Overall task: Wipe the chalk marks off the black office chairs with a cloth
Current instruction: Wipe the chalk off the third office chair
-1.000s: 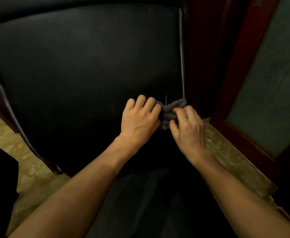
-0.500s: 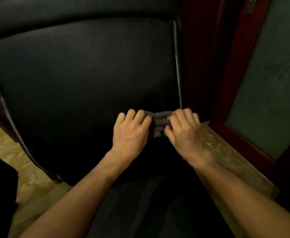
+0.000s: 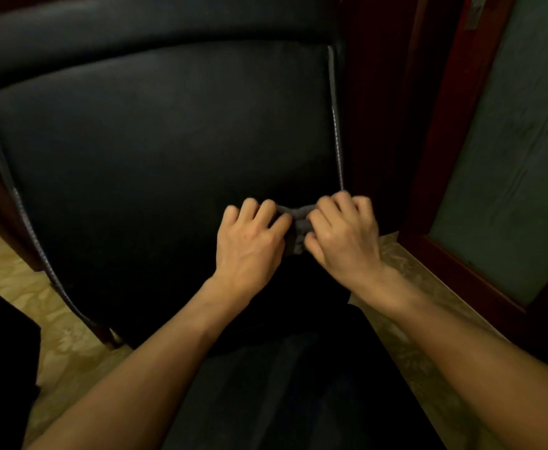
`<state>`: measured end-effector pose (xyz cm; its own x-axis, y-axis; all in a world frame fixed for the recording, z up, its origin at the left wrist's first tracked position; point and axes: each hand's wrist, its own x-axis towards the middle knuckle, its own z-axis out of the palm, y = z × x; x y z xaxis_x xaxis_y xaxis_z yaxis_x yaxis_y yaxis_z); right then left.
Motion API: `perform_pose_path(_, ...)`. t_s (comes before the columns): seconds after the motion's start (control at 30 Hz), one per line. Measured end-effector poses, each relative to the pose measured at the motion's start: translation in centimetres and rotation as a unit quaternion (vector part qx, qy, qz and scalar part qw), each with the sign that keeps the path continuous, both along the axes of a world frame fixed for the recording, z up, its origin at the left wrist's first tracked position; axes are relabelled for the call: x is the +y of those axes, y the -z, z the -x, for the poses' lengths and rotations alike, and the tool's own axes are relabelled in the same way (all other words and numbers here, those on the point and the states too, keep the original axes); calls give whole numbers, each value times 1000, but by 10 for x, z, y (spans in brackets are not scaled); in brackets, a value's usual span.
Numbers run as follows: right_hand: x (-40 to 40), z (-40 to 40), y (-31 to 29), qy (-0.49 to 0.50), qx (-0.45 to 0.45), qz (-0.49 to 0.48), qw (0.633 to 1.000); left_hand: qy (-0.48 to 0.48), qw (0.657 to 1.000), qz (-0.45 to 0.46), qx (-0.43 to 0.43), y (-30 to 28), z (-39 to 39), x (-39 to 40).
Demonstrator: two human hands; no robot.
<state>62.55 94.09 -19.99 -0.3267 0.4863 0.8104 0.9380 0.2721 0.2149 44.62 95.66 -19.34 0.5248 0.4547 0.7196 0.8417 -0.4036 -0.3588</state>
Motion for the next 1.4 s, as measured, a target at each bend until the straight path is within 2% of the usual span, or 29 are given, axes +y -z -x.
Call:
perform_pose_path(0.1, 15, -5, -42, 5, 30, -52, 998, -17, 999, -30, -36, -37, -7, 11)
perform_pose_path(0.17, 20, -11, -46, -16, 35, -74, 997, -20, 998, -23, -54, -48, -14, 14)
perform_pose_path(0.23, 18, -18, -26, -45, 27, -73, 996, 2, 999, -22, -37, -37, -18, 14)
perform_pose_path(0.43, -11, -21, 73, -69, 39, -2, 997, 87, 992, 17, 91, 47, 1, -3)
perform_pose_path(0.53, -15, -14, 78, -60, 57, 20, 996, 98, 989, 21, 111, 47, 4, -5)
perform_pose_path(0.6, -12, -13, 52, -53, 81, 3, 995, 92, 992, 1, 86, 28, -3, -1)
perform_pose_path(0.73, 1, -15, -5, -23, 150, -63, 986, 53, 997, -24, -48, -15, -23, 7)
perform_pose_path(0.8, 0, -13, 1, -19, 159, -68, 985, 41, 996, -8, -79, -11, -27, 5)
perform_pose_path(0.97, -17, -12, 48, -44, 136, -8, 990, 65, 994, 76, -52, 32, -14, -16)
perform_pose_path(1.07, -12, -15, 19, -44, 134, -21, 990, 54, 993, 63, -80, 5, -18, -11)
perform_pose_path(1.2, 12, -23, -56, -20, 152, -73, 986, 43, 991, -2, -126, -68, -30, 10)
perform_pose_path(1.3, 39, -27, -106, -7, 163, -94, 982, 33, 988, -14, -153, -115, -46, 30)
perform_pose_path(1.4, 51, -26, -116, 7, 143, -97, 985, 13, 991, -31, -130, -125, -54, 35)
